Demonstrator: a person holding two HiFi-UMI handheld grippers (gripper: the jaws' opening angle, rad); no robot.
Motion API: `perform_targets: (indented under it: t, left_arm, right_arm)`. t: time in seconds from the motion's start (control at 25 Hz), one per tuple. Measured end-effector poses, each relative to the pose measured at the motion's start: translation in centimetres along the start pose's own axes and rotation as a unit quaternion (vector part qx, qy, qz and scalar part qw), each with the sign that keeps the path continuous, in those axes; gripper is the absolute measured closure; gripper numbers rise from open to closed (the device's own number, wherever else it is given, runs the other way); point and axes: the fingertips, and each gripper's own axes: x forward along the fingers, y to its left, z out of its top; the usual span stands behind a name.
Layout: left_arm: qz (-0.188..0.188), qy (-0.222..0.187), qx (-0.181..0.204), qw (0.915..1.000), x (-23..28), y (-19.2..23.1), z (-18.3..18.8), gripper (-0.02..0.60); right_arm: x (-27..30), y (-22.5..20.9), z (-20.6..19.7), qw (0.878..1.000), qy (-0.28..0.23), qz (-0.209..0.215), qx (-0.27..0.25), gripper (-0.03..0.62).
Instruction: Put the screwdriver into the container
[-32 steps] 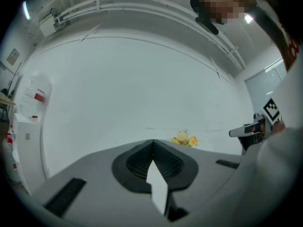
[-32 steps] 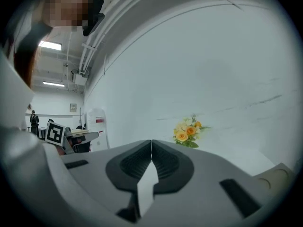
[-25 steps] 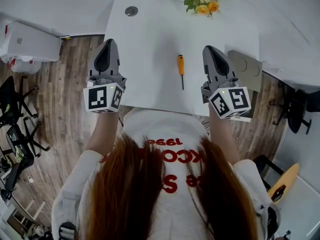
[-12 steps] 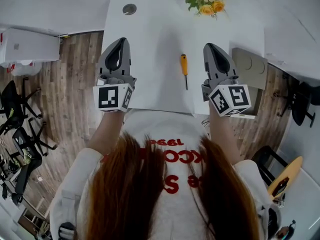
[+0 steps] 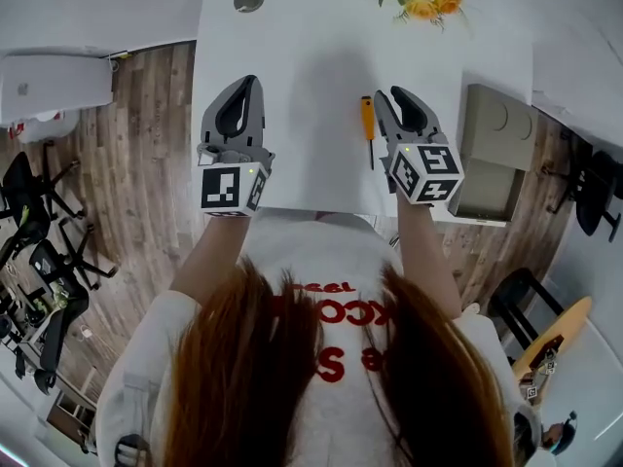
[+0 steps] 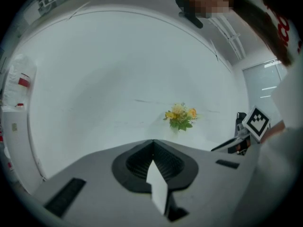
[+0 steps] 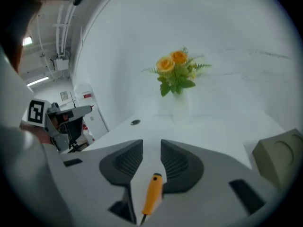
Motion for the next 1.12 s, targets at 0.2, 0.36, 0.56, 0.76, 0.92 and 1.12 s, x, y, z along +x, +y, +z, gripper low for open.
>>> perform_targets:
  t: [0.2,0.36,0.56,0.76,0.92,1.12]
  left_arm:
    - [-0.001,0.026,0.000,0.9997,0.1,-0.1,-2.0,0.574]
    - [0.001,0.043,-0.001,0.9991,0.0,-0.4,-3.6,0.574]
    - [0.003,0.054,-0.002,0.9985,-0.5,-0.1,-4.1,0.574]
    - [0.008,0.053,-0.003,0.9986,-0.6,-0.4,-3.8,0.574]
    - [0.009,0.041,0.001,0.9991,-0.5,0.0,-3.2,0.574]
    - [0.011,0.020,0.004,0.9997,-0.4,0.4,-1.5,0.574]
  right_arm:
    - [2.9,-0.7,-5.4,0.997,0.074,-0.014,0.004,0.465]
    - [4.3,-1.2,-8.9,0.992,0.119,-0.031,0.002,0.436]
    - [4.5,-0.5,-10.7,0.989,0.144,-0.035,-0.007,0.435]
    - [4.0,-0.4,-10.2,0.992,0.127,-0.019,-0.002,0.465]
    - [3.7,0.1,-8.2,0.996,0.084,-0.004,0.002,0.468]
    - [2.2,0.5,-3.2,1.000,-0.001,0.002,0.002,0.470]
